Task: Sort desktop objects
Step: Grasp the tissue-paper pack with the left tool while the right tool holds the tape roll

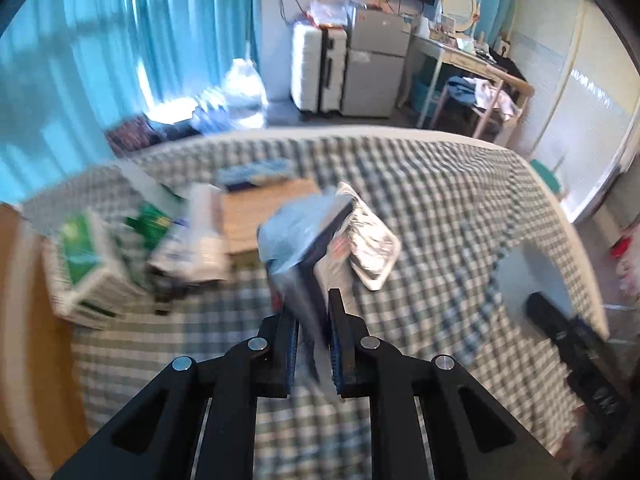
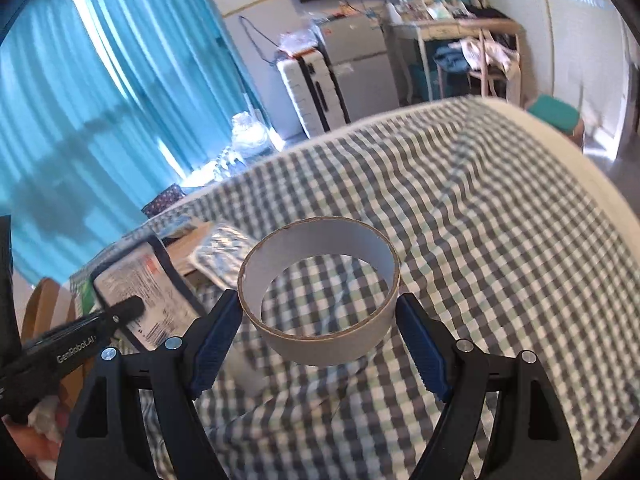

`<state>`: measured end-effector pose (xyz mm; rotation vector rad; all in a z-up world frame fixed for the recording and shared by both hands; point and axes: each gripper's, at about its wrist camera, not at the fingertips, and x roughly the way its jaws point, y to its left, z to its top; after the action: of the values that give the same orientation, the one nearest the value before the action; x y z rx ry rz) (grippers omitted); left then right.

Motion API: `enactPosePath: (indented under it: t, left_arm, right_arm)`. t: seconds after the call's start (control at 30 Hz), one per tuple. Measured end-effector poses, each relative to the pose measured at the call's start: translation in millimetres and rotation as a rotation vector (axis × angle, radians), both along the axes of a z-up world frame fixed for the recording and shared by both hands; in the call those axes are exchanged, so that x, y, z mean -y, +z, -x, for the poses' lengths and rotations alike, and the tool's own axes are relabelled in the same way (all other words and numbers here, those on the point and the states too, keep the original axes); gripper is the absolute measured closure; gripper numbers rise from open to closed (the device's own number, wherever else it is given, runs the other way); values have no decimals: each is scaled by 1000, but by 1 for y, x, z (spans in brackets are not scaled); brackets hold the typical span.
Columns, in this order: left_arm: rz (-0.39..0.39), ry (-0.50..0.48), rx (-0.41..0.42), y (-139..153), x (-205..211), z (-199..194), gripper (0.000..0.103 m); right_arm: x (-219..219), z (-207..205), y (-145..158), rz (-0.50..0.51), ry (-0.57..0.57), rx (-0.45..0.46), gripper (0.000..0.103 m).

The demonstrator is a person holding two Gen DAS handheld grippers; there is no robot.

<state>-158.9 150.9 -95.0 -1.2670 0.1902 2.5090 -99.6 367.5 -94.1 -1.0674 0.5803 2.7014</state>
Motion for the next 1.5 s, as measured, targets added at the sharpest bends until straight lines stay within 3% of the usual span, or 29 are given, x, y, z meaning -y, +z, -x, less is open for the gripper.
enactPosePath:
  t: [0.33, 0.43, 0.63, 0.7, 0.73, 0.77, 0.87, 1.2, 1.23, 1.27, 1.3, 1.5]
  left_arm:
    - [-58, 38, -21, 42, 58, -38, 89]
    - [-103, 44, -12, 42, 73, -51, 89]
    - [-105, 53, 34, 24, 91, -61, 87]
    - [-112, 63, 79, 12, 94, -57, 71]
    - [-115, 76, 92, 7, 96, -54, 45]
    - [-124, 89, 93, 3, 98, -52, 26]
    - [-142, 87, 93, -11, 95, -45, 23]
    - [-103, 118, 191, -81, 71, 14, 23]
    - [-103, 115, 190, -86, 69, 17, 31]
    - [-99, 106, 188, -90, 66, 20, 54]
    - [-90, 94, 191, -94, 63, 23, 64]
    - [-121, 63, 153, -88, 62, 21, 85]
  right_arm:
    - [76, -37, 39, -46, 140, -35, 24]
    - [87, -47, 44, -47, 157, -48, 24]
    - [102, -58, 51, -60, 171, -63, 24]
    - [104, -60, 50, -56, 170, -62, 24]
    - [106, -61, 50, -51, 171, -61, 24]
    - [106, -61, 49, -48, 172, -59, 24]
    - [104, -60, 41, -45, 177, -47, 24]
    - [93, -38, 2, -8, 198, 17, 24]
    - [90, -34, -2, -4, 200, 26, 24]
    - [88, -30, -6, 0, 202, 35, 24]
    - [86, -27, -11, 6, 203, 45, 24]
    - [83, -11, -29, 21, 201, 97, 24]
